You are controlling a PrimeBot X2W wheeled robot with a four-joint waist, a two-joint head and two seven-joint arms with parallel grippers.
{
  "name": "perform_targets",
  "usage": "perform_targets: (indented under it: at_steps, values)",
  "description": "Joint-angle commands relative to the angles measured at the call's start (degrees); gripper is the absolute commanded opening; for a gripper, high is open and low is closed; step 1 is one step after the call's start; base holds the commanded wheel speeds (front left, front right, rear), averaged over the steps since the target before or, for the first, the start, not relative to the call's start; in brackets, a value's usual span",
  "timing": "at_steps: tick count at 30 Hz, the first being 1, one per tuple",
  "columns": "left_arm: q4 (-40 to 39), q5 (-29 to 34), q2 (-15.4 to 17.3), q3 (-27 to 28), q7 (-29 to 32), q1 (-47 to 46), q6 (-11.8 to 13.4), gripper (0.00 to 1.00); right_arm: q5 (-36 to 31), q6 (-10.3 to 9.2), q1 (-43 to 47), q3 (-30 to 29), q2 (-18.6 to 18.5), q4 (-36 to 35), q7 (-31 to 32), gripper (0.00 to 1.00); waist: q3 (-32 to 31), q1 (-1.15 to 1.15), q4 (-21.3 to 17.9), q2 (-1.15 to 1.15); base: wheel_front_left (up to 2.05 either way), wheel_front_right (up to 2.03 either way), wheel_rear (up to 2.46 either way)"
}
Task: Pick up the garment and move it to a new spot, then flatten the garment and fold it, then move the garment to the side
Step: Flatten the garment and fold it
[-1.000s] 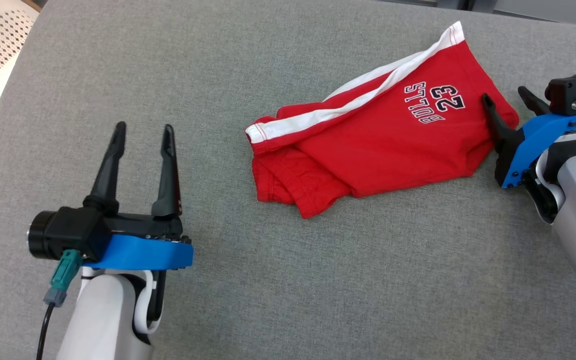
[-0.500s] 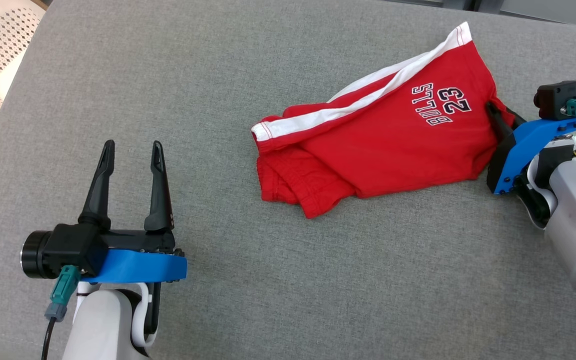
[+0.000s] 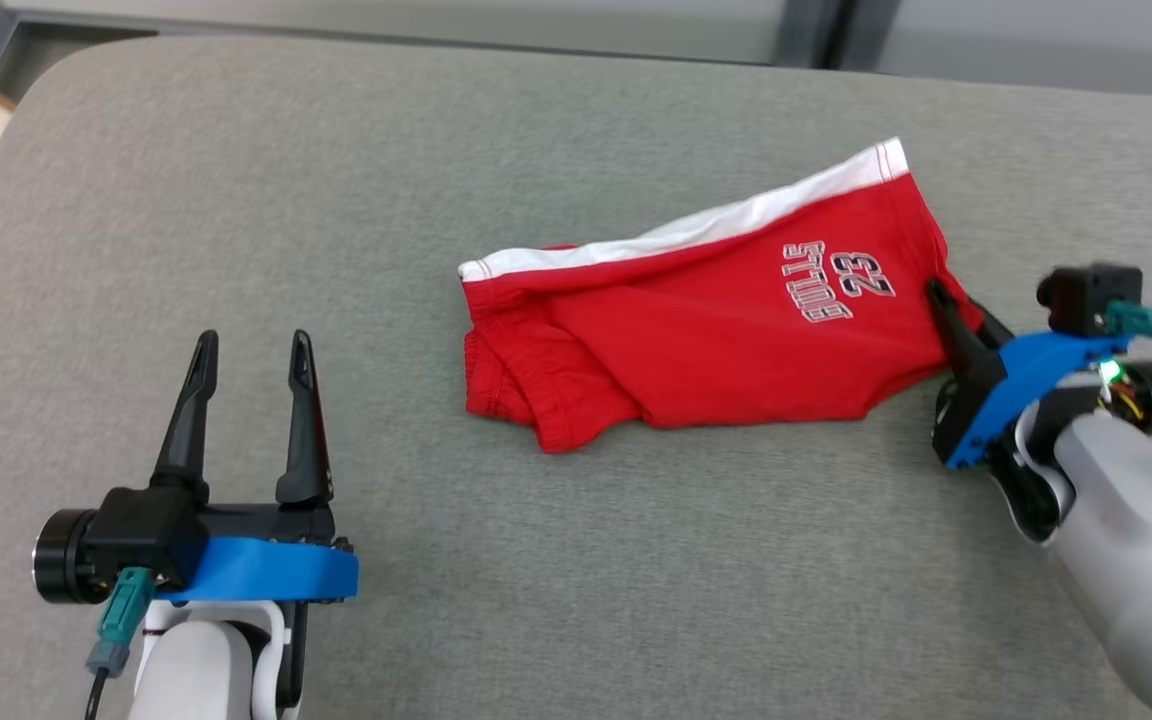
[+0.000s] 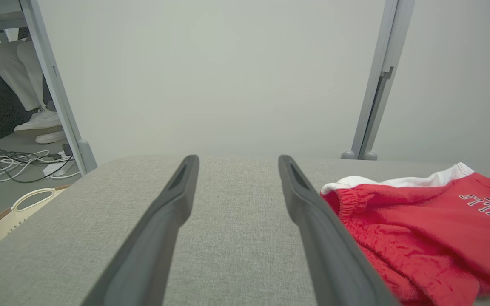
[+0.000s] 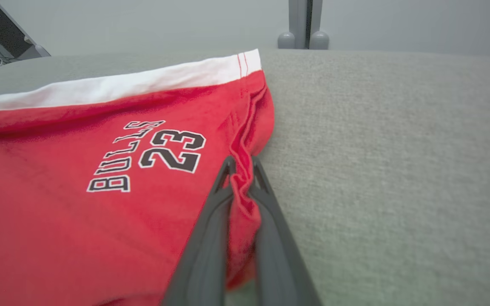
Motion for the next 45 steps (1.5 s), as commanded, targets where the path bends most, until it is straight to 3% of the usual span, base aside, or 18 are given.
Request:
perform_targets:
  at_steps: [1, 9, 19, 32, 45]
  values:
    - [0.0, 0.4, 0.0, 0.5, -0.2, 0.7, -0.2, 1.0, 1.0, 0.01, 2.2, -0.5, -0.9, -1.0, -0.4, 0.0, -1.7, 0.01, -2.1, 0.0, 0.0, 0.0, 0.0]
    - [-0.1, 1.9, 0.0, 1.8, -0.2, 2.7, -0.9, 1.0, 4.0, 0.01, 11.1, -5.9, -4.6, -6.1, -0.7, 0.0, -4.3, 0.01, -6.2, 0.0, 0.0, 0.0, 0.0]
    - [-0.1, 2.4, 0.0, 1.6, -0.2, 3.3, -1.5, 1.0, 2.3, 0.01, 18.4, -15.2, -8.1, -6.6, -0.7, 0.0, -5.1, 0.01, -7.3, 0.0, 0.0, 0.0, 0.0]
    - [0.7, 2.6, 0.0, 1.7, -0.2, 4.0, -1.9, 1.0, -2.4, 0.01, 17.5, -19.1, -3.9, -15.4, -0.7, 0.0, -6.8, 0.01, -7.1, 0.0, 0.0, 0.0, 0.0]
    - [0.6, 1.1, 0.0, 0.2, -0.1, 5.1, -1.3, 1.0, -8.8, 0.01, 14.3, -13.9, 1.8, -25.5, 1.3, 0.0, -8.7, 0.01, -4.2, 0.0, 0.0, 0.0, 0.0]
